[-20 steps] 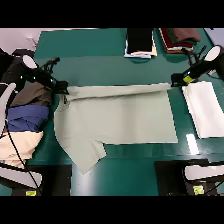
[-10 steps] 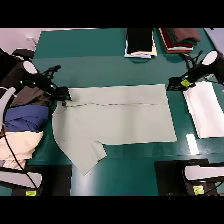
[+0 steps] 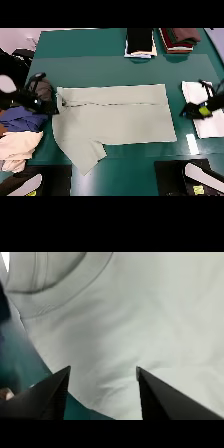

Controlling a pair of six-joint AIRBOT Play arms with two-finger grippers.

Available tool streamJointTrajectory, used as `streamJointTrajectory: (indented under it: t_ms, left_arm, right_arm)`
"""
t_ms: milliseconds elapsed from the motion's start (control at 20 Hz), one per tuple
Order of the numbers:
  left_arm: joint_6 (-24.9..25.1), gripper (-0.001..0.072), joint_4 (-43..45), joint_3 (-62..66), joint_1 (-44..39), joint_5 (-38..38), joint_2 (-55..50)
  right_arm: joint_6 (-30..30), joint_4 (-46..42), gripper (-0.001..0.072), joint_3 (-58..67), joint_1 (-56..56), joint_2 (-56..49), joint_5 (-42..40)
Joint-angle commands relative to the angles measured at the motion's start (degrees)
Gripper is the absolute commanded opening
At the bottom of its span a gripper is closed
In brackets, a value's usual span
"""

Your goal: Fold the shirts.

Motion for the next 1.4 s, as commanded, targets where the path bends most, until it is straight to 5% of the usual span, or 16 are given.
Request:
streamJointTrajectory:
  t_ms: [0,350,600,1050,1350]
  left_arm:
    - [-2.3,0.0499,0.7,-9.2,0.0,-0.1,6.4]
    - [-2.4,0.0499,0.7,-10.3,0.0,0.7,6.8]
    - [-2.3,0.0499,1.2,-10.4,0.0,-1.6,6.9]
    - [-9.0,0.05,0.3,-23.6,0.0,-6.4,18.1]
    - [-9.3,0.0499,-12.2,-32.7,0.0,-0.8,18.5]
  right_arm:
    - [-1.6,0.4,0.0468,-12.1,-6.5,4.9,0.4]
    - [-1.6,0.8,0.0426,-20.3,0.9,1.7,-3.3]
    - [-1.6,1.3,0.0017,-19.1,6.7,7.8,-7.7]
    - [-1.6,1.4,0.0018,-12.8,7.0,14.3,-5.4]
    - [-1.6,1.4,0.0018,-12.7,7.0,14.3,-6.0]
